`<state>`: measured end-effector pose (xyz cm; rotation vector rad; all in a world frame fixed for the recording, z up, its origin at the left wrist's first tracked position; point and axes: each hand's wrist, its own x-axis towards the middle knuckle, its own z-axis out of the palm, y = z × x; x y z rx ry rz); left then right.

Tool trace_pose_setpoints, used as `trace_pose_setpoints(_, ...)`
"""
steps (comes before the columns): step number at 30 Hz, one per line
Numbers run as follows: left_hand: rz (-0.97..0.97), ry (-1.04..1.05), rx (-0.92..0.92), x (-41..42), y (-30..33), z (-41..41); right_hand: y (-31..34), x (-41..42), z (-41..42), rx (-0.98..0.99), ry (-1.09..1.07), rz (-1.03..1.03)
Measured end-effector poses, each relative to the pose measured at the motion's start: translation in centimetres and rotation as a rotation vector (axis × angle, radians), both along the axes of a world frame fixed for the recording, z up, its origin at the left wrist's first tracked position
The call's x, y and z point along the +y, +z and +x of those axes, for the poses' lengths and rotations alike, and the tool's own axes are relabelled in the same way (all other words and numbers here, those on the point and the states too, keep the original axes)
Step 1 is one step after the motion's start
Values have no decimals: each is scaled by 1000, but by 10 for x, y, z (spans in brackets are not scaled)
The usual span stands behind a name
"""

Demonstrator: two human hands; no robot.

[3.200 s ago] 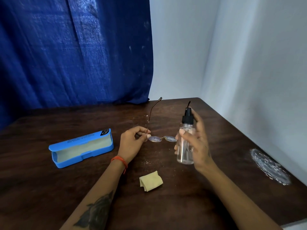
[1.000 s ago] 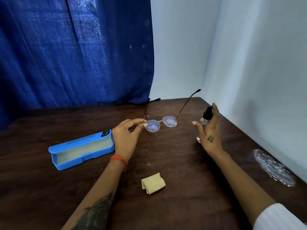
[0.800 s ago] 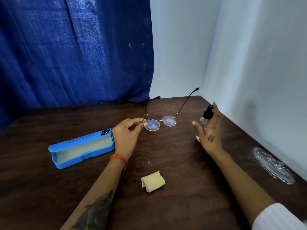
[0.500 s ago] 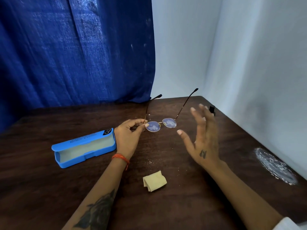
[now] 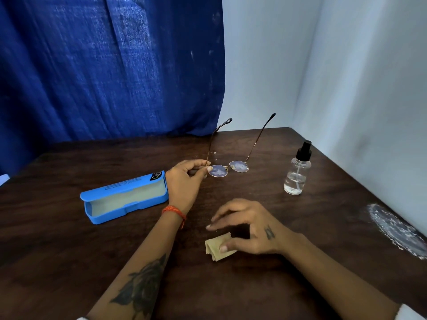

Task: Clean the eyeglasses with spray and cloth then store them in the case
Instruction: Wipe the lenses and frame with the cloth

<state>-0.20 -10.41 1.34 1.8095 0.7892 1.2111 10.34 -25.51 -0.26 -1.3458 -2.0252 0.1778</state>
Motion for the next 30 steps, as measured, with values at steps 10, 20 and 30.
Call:
trace_pose_setpoints(10,-8,-8,16,0,-3,0,1,2,-8,97,-3,-184)
trace_pose_setpoints(20,-77,-49,10,-22,-1,-6,23,24,13,263,-751,393)
trace_pose_setpoints(30,-67,-41,-6,-37,-10,-16,-7,29,-4,-49,-581,286)
